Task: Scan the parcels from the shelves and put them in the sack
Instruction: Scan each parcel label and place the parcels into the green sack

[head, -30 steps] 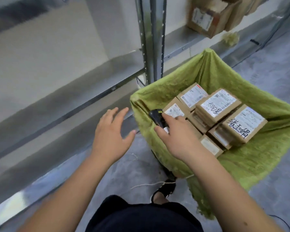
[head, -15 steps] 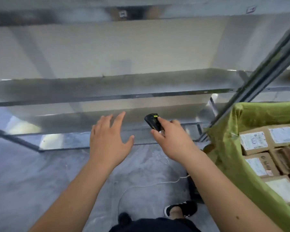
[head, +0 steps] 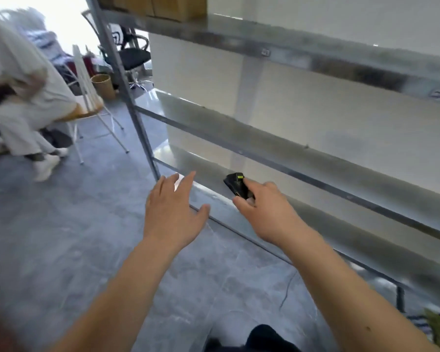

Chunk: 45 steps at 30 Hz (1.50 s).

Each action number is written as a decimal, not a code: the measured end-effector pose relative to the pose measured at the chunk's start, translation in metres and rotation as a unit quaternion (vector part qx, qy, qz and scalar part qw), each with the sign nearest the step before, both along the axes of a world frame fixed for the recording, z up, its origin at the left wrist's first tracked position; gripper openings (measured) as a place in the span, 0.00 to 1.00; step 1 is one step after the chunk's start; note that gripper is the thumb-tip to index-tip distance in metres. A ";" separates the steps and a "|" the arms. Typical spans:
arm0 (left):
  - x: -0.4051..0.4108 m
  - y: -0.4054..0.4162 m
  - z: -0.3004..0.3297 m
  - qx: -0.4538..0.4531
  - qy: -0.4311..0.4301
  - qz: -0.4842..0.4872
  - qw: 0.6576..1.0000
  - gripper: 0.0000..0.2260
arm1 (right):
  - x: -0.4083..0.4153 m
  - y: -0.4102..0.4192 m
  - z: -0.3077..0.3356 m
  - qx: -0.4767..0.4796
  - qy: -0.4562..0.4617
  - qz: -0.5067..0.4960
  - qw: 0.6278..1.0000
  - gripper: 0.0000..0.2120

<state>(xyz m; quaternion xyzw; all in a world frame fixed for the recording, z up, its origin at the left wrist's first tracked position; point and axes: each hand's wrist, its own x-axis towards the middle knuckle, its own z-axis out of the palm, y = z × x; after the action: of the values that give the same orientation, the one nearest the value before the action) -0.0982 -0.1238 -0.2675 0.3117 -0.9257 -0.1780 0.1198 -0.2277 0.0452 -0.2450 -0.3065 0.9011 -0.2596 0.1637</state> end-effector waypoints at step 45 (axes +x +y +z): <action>-0.341 -0.433 0.238 -0.209 0.281 -0.124 0.928 0.32 | -0.305 -0.394 0.239 -0.097 0.252 -0.018 0.963 0.17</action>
<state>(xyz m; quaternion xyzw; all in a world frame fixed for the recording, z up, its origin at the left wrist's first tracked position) -0.4388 -0.5571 -0.0292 0.0995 -0.9013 -0.0740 0.4150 -0.5323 -0.3487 -0.0056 -0.3605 0.8889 -0.2629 -0.1038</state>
